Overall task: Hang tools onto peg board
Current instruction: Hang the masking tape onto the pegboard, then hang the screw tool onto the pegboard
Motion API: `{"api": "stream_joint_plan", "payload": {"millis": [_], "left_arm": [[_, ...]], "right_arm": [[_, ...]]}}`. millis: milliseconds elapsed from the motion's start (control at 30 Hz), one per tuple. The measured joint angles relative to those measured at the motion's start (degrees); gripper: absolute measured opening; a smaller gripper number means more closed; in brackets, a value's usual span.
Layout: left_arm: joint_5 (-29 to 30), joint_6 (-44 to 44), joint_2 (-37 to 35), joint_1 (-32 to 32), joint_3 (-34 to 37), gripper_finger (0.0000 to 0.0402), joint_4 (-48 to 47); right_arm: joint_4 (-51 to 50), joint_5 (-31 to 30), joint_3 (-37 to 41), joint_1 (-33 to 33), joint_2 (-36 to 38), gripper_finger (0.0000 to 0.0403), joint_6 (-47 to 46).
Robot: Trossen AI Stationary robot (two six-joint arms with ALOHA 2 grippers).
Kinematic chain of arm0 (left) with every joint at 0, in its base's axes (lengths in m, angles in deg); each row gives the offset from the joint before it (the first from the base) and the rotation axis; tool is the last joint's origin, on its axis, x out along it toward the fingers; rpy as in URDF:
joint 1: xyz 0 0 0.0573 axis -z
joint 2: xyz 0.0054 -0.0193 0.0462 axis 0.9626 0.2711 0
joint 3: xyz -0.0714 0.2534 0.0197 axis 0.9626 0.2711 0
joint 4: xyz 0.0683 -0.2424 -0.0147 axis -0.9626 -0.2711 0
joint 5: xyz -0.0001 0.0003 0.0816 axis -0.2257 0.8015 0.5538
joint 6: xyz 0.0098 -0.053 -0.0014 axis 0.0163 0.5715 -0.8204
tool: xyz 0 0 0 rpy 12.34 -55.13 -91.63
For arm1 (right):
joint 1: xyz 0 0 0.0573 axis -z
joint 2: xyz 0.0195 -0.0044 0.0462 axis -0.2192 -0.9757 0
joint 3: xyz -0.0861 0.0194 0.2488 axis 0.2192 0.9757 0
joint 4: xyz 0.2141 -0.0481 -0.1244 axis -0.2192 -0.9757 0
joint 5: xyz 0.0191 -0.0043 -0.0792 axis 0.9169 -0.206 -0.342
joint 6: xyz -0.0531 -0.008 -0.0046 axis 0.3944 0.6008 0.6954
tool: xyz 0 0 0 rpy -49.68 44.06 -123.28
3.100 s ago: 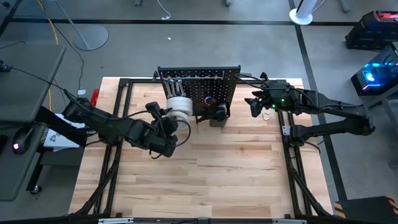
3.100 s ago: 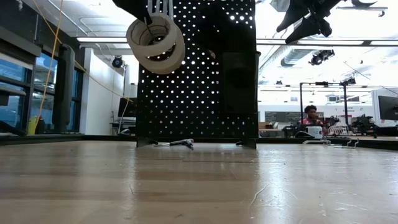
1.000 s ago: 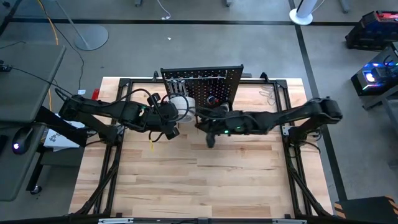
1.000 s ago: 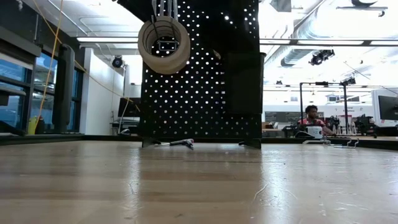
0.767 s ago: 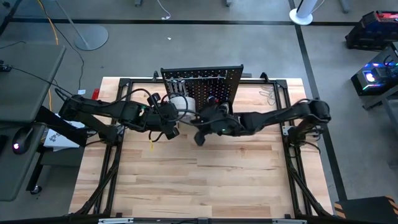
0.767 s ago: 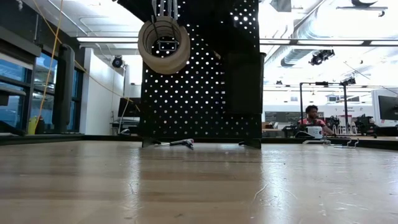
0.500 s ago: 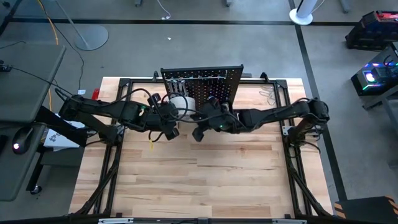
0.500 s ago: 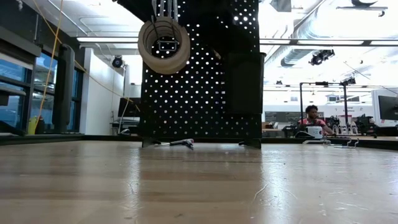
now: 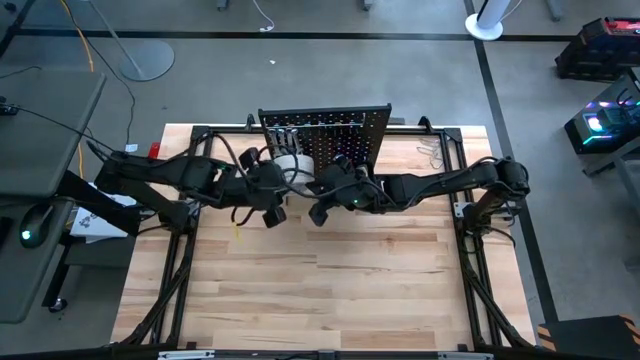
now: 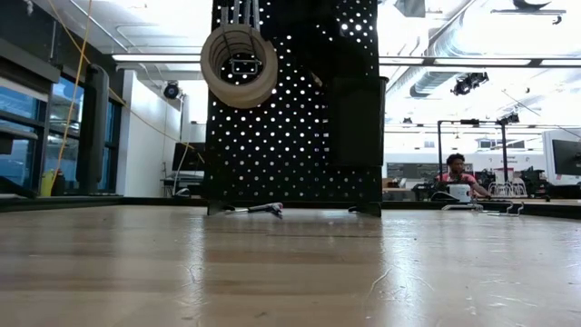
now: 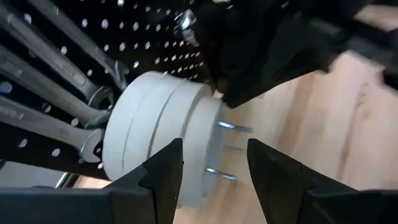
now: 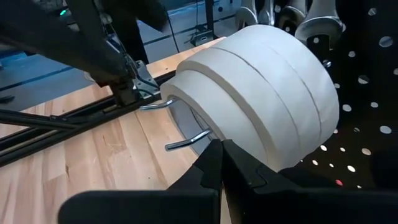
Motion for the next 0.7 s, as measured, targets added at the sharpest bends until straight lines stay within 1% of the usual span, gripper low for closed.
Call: {"api": "stream_joint_plan", "payload": {"millis": [100,200,300,367,467,533,633,700], "left_arm": [[-1.1,0.1,0.0,1.0,-2.0,0.0170,-0.2],[-2.4,2.3,0.0,3.0,-4.1,0.0170,-1.3],[-3.2,6.2,-0.1,6.1,-4.8,0.0170,-3.3],[-2.6,7.8,-0.1,9.0,-4.8,0.0170,-4.8],[0.8,12.2,0.0,13.7,-3.7,0.0170,-5.6],[3.5,16.3,0.0,16.4,-1.8,0.0170,-5.8],[7.7,23.6,0.1,19.6,3.0,0.0170,-5.7],[9.5,29.2,0.1,21.1,7.0,0.0170,-5.1]], "right_arm": [[0.0,-0.4,0.0,0.0,0.0,0.0000,0.0],[0.0,-0.2,0.1,-0.1,0.3,0.0000,0.3],[-0.1,-0.2,0.1,-1.0,1.6,0.0000,2.6],[-0.1,-0.3,0.1,-1.5,3.0,0.0000,4.1],[-0.3,-0.3,0.1,-2.1,5.2,0.0000,5.3],[-0.4,-0.3,0.1,-2.4,6.7,0.0000,6.2],[-0.8,-0.7,0.1,-2.7,9.3,0.0000,7.4],[-1.7,-1.1,0.1,-2.9,10.8,0.0000,8.3]]}}
